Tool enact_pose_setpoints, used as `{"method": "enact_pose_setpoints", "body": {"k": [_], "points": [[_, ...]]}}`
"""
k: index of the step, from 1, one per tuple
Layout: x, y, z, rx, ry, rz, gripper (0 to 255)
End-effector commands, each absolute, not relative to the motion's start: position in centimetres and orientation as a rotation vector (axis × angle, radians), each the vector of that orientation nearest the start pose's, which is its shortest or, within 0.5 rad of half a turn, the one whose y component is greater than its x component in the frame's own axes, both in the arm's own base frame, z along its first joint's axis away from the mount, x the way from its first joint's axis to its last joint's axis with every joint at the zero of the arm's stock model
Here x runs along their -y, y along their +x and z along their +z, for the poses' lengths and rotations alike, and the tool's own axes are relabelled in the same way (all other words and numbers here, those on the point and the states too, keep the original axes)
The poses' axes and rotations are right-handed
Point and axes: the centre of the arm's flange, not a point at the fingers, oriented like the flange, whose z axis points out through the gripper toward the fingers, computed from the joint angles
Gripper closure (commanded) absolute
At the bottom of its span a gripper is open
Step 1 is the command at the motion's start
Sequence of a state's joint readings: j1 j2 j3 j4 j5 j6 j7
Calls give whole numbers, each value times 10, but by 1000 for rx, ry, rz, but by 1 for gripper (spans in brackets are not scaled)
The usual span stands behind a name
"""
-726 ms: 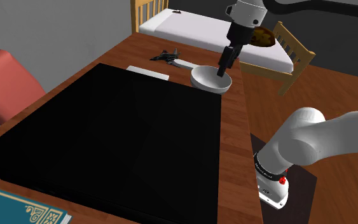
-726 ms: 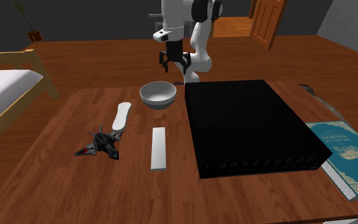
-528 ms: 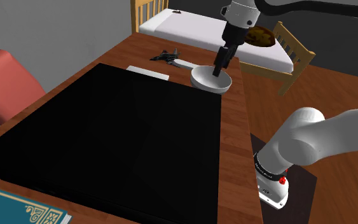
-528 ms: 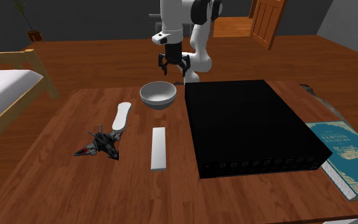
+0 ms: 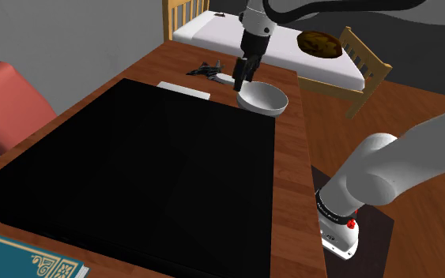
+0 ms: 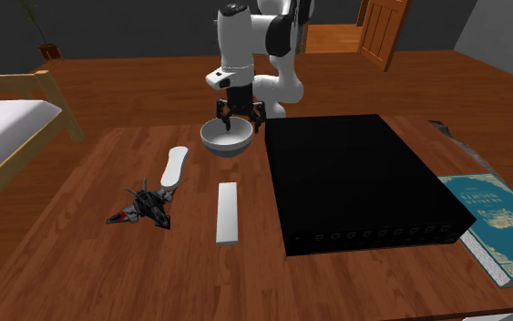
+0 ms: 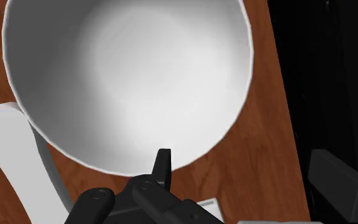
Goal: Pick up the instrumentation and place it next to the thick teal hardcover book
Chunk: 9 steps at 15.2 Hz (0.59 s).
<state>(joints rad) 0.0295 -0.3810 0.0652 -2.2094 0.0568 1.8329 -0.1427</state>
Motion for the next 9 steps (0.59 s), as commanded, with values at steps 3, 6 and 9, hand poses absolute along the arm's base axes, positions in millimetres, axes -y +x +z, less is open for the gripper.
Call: {"method": "enact_pose_setpoints", "body": {"k": [3, 6, 9], "points": [[-61, 485, 515, 380, -3090, -4, 0], [-71, 522, 502, 410, -3088, -2, 0], [-82, 558, 489, 441, -3085, 0, 0]]}}
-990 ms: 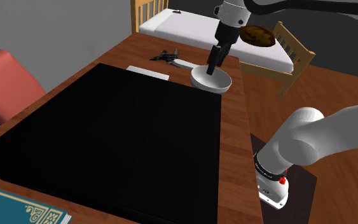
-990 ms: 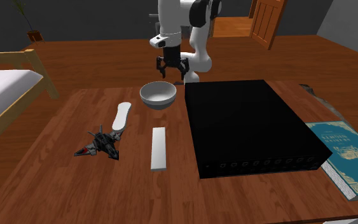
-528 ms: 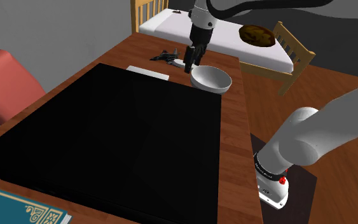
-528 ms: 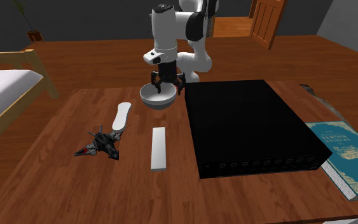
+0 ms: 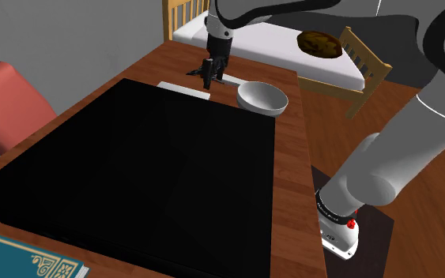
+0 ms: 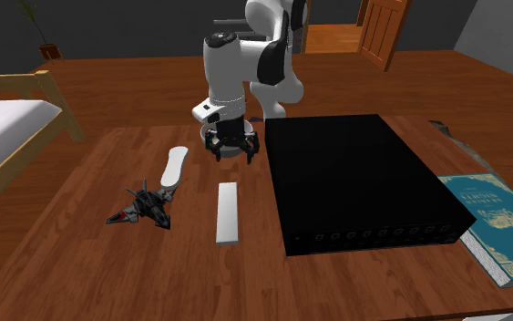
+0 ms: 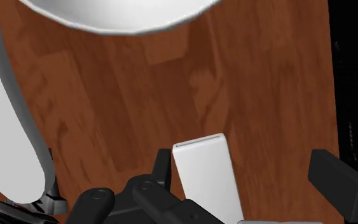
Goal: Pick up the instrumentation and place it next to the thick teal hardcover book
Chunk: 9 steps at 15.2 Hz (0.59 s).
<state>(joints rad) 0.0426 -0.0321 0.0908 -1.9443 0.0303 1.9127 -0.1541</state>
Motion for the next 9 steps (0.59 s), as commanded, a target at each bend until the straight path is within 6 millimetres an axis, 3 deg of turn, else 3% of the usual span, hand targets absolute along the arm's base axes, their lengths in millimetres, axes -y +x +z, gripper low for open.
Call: {"method": "enact_pose_setpoints", "body": {"k": [1, 9], "points": [[-85, 570, 485, 451, -3084, 1, 0], [-117, 665, 450, 531, -3076, 7, 0]]}}
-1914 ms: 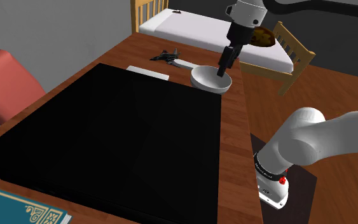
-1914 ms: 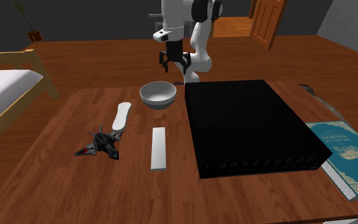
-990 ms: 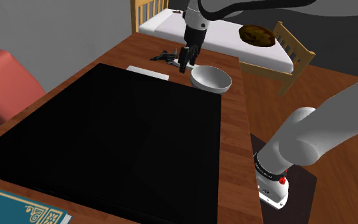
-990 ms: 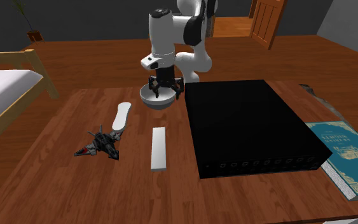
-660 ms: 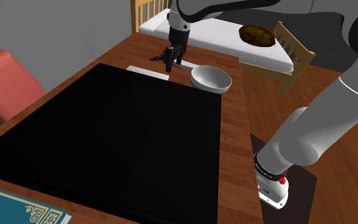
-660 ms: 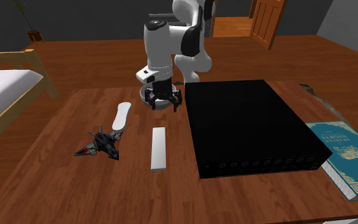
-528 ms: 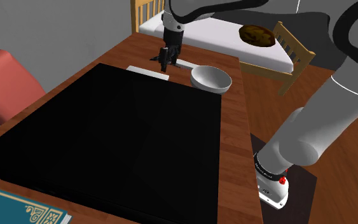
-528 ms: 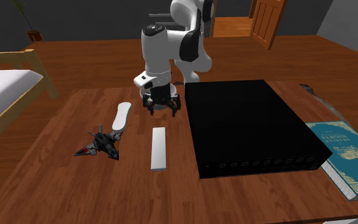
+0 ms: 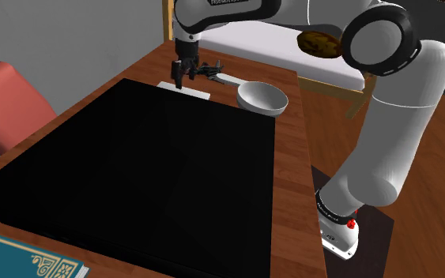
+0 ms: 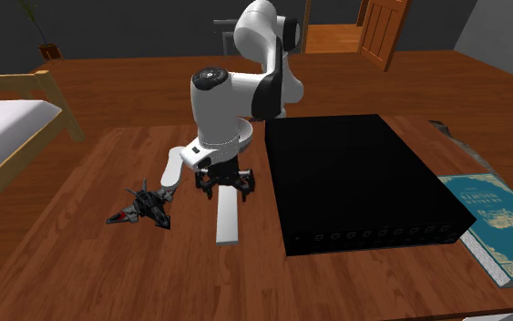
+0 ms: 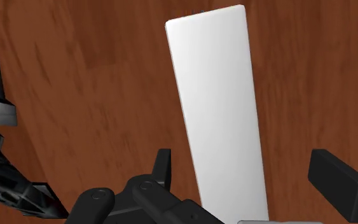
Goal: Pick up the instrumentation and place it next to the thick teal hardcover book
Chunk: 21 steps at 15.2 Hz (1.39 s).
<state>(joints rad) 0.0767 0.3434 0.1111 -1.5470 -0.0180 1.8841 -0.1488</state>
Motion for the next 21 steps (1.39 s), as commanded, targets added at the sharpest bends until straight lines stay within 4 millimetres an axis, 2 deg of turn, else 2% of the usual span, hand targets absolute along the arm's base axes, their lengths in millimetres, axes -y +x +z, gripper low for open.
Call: {"method": "enact_pose_setpoints", "body": {"k": [1, 8, 16, 17, 21], "points": [[-117, 665, 445, 531, -3076, 7, 0], [-118, 664, 410, 531, -3076, 7, 0], [-118, 664, 410, 531, -3076, 7, 0], [-118, 664, 410, 531, -3076, 7, 255], [-118, 664, 410, 531, -3076, 7, 255]]}}
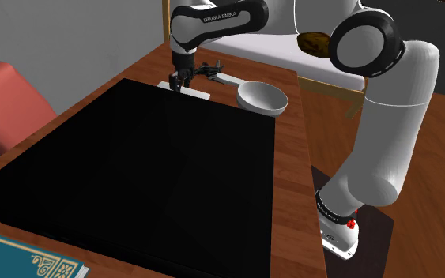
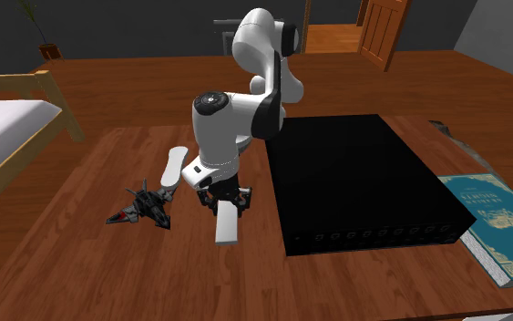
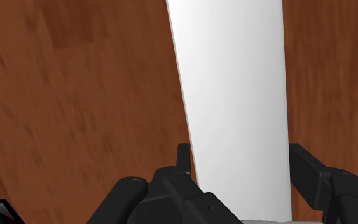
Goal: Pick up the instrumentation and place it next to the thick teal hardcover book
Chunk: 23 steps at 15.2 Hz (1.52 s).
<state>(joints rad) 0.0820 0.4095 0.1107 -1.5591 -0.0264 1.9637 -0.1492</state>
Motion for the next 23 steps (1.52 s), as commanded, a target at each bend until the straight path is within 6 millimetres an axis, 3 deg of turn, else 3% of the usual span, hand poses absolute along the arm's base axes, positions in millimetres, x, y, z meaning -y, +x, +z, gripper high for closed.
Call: {"method": "enact_pose_setpoints", "body": {"k": [1, 5, 23], "points": [[-118, 664, 410, 531, -3076, 7, 255], [-118, 664, 410, 531, -3076, 7, 255], [-118, 664, 505, 531, -3076, 7, 255]]}}
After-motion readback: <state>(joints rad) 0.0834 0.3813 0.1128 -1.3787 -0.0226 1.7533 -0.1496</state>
